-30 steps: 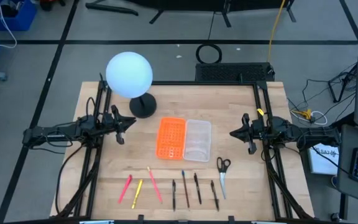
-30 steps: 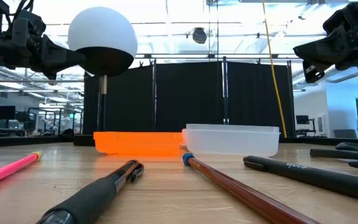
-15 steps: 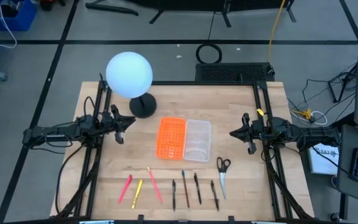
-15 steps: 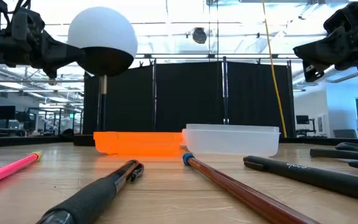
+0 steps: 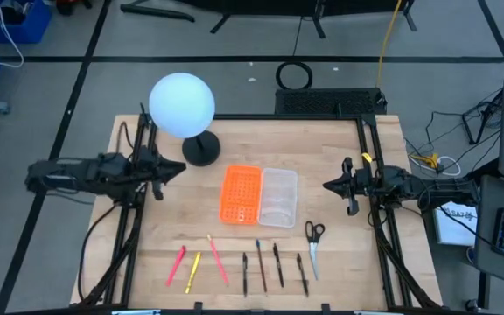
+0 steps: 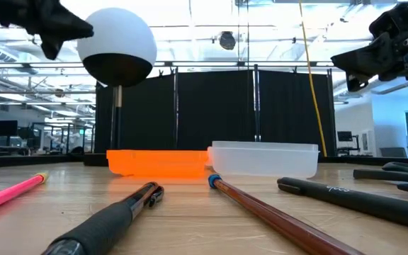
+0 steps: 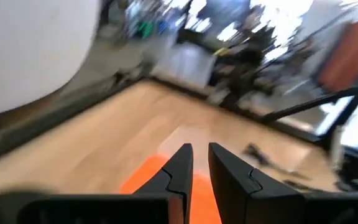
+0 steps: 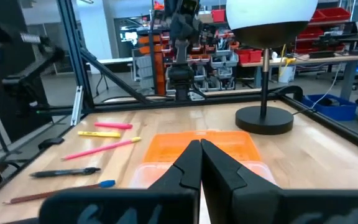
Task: Pick & place school supplies into a supply box
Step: Put the pink pen into the orange supply box
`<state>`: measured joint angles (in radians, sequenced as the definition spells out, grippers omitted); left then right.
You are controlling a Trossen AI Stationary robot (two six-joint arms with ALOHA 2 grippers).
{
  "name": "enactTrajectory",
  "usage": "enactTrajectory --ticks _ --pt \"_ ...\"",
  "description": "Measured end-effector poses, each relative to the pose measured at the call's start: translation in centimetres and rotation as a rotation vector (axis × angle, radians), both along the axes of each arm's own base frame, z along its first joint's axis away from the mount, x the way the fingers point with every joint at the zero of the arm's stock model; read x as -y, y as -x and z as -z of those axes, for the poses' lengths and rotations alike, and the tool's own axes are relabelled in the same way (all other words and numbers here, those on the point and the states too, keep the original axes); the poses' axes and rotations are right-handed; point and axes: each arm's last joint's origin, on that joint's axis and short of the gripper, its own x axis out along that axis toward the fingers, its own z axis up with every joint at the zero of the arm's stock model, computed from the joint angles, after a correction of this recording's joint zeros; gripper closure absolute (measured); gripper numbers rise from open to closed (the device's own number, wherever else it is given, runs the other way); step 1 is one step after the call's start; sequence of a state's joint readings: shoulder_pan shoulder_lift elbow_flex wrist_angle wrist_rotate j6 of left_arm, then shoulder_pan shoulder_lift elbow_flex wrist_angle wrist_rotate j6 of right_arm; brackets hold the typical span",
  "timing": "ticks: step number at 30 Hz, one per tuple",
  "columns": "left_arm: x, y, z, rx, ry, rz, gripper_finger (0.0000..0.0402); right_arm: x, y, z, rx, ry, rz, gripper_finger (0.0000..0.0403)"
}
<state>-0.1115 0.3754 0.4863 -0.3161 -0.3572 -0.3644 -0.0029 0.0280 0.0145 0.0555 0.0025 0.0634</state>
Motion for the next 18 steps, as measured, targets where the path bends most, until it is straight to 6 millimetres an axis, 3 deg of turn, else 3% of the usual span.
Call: enactTrajectory --ticks 4,10,14,18 --pt "1.0 -1.9 -1.0 -0.287 0.095 -0.145 0.0354 0.0 0.0 0.0 -0.001 0.062 0.001 0.0403" --pt "3.4 -4.2 -0.5 -0.765 0.391 -0.373 0.0396 0.0 0.0 0.0 -0.002 0.073 0.002 0.0403" --pt "6.1 -5.5 0.8 -0.974 0.57 -0.441 0.0369 0.0 0.0 0.0 -0.002 0.088 0.002 0.0403" --pt "9.2 -6.3 1.8 -1.071 0.645 -0.471 0.0328 0.0 0.0 0.0 -0.002 0.086 0.0 0.0403"
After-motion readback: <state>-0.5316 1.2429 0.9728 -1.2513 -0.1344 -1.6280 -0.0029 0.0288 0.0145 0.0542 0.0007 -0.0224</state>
